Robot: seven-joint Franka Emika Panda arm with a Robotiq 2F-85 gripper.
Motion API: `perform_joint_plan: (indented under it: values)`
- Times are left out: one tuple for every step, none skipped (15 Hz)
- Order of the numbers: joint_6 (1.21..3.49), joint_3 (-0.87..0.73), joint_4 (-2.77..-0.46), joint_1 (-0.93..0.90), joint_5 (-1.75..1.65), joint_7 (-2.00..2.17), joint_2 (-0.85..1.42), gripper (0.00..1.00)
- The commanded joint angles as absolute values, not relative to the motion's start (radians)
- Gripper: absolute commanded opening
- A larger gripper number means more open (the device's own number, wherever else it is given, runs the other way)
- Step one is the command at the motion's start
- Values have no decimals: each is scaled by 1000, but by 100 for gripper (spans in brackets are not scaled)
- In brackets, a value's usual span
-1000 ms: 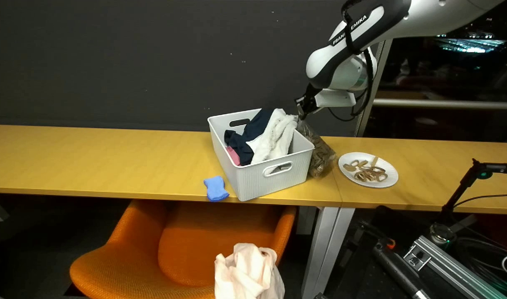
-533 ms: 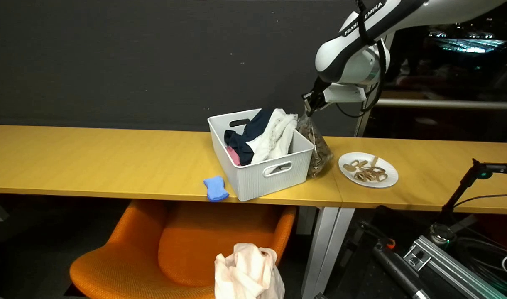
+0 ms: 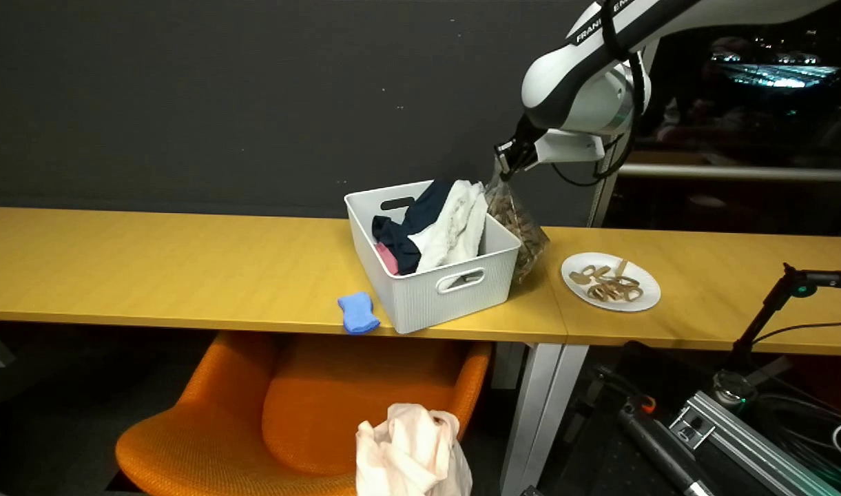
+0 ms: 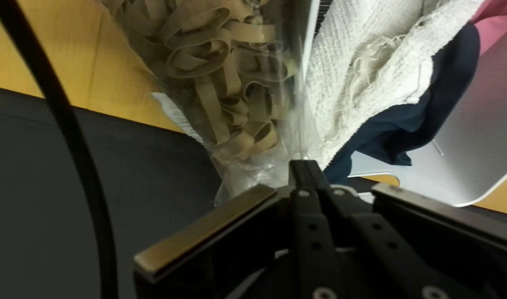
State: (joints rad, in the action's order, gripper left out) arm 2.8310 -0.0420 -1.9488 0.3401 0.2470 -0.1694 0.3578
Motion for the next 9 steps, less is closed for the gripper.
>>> perform_joint_plan:
  values:
    - [2876,73,-1995,405,357,-336,300,0]
    - [2863,105,-2004,431,391,-393,290,0]
    - [2857,122,-2010,451,418,-433,283,0]
    - [2851,138,-2015,469,444,-471,275,0]
    - [2847,149,-2019,488,469,-505,267,0]
    - [2842,162,-2027,508,494,-543,254,0]
    - [2841,168,-2034,523,513,-573,244,0]
    - [2838,174,-2038,536,530,-603,234,0]
    - [2830,180,-2032,550,544,-636,237,0]
